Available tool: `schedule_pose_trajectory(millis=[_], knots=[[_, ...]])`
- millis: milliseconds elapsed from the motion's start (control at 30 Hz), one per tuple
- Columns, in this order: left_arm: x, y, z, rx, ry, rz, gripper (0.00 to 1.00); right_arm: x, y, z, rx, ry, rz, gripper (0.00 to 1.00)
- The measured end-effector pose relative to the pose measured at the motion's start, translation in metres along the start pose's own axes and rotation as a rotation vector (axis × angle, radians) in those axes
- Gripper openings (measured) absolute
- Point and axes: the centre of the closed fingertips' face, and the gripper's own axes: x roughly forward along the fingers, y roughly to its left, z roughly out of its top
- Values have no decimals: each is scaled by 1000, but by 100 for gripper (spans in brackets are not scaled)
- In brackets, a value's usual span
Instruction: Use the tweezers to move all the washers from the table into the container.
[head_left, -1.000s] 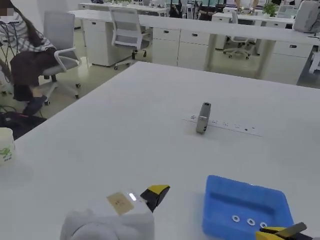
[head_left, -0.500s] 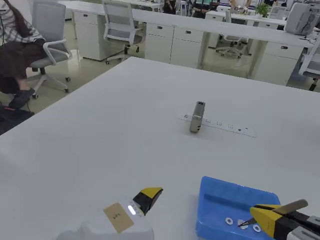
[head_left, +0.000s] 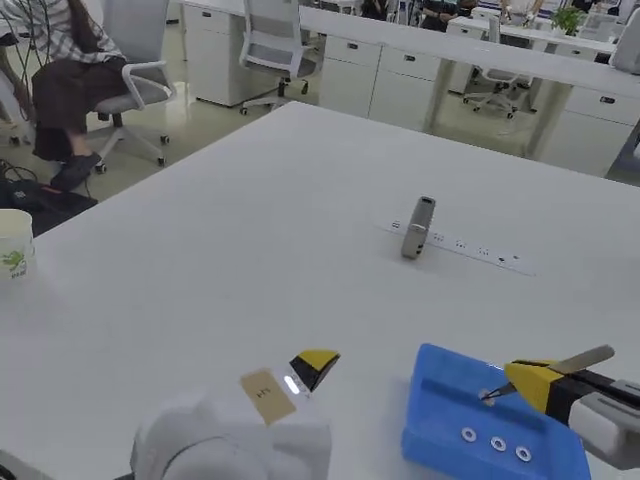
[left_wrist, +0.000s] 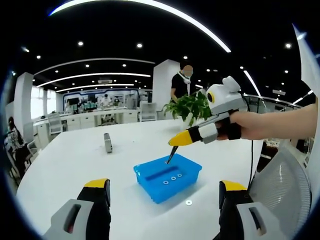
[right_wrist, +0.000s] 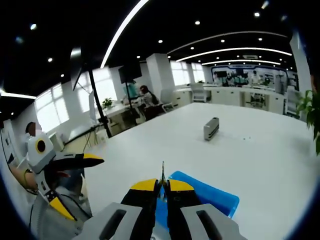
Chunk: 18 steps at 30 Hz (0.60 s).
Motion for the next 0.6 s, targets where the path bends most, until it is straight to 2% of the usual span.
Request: schedule_pose_trajectory(millis=[167,600], knots=[[0,1,0,-5,-4,5,91,11,-7,-13,-19,74,11,3],[-3,5,2,-3,-12,27,90,36,-21,-40,-26,209,43,3]])
